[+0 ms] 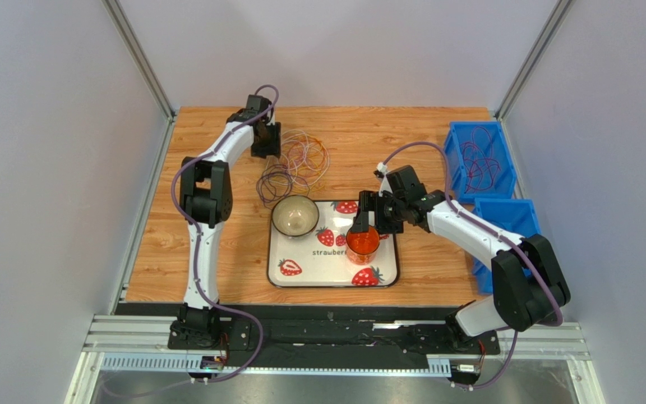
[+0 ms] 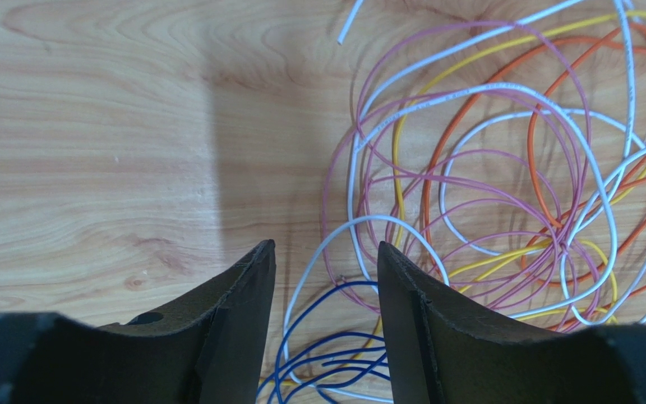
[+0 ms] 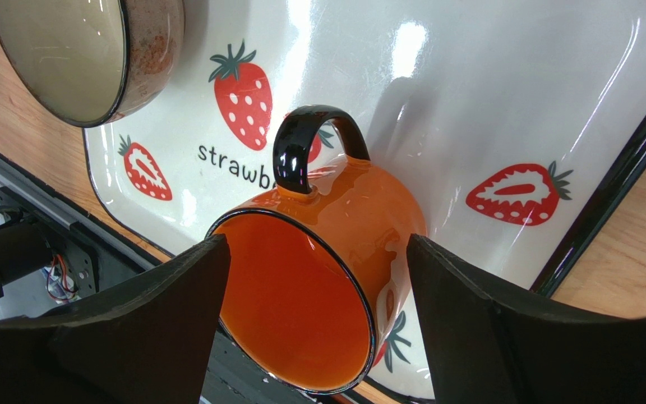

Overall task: Untangle the cables
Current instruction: Untie the cable.

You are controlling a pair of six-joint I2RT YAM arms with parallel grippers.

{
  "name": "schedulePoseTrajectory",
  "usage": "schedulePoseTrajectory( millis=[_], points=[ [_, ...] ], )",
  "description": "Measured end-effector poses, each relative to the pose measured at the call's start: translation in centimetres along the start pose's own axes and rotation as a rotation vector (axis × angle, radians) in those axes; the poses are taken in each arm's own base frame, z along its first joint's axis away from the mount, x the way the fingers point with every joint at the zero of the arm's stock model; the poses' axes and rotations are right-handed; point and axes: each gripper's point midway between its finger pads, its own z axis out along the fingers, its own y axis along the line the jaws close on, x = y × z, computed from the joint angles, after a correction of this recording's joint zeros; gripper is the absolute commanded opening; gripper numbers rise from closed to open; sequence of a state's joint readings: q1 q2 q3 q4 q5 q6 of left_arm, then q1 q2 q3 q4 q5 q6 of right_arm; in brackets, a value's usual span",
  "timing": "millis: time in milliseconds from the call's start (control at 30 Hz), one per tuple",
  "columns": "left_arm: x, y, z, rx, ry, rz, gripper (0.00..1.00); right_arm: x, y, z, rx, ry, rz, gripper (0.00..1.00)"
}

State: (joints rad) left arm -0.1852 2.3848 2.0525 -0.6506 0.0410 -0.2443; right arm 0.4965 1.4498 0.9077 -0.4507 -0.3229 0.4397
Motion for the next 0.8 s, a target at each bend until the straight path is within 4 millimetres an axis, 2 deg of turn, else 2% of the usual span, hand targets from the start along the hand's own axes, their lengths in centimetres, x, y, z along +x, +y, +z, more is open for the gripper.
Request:
schedulePoseTrajectory(
  millis=[100,333,600,800],
  points=[
    [0.61,-0.03,0.06,-0.011,0.022,0.004,0.48,0.0,0.0,0.0,0.0,0.0,0.0,0.81],
    [0.66,0.28,0.05,-0.028,0.03,0.004,0.3,0.0,0.0,-0.01,0.0,0.0,0.0,0.81],
    [0.75,0.31,-0.04,-0.029,0.038,0.003,0.3,0.25,-0.07,-0.17,0.001,0.001,0.0,0.81],
    [-0.01,0.18,0.16,-0.028,0.029,0.003,0.32,0.0,0.25,-0.78,-0.007,-0.018,-0.006,0.81]
  ],
)
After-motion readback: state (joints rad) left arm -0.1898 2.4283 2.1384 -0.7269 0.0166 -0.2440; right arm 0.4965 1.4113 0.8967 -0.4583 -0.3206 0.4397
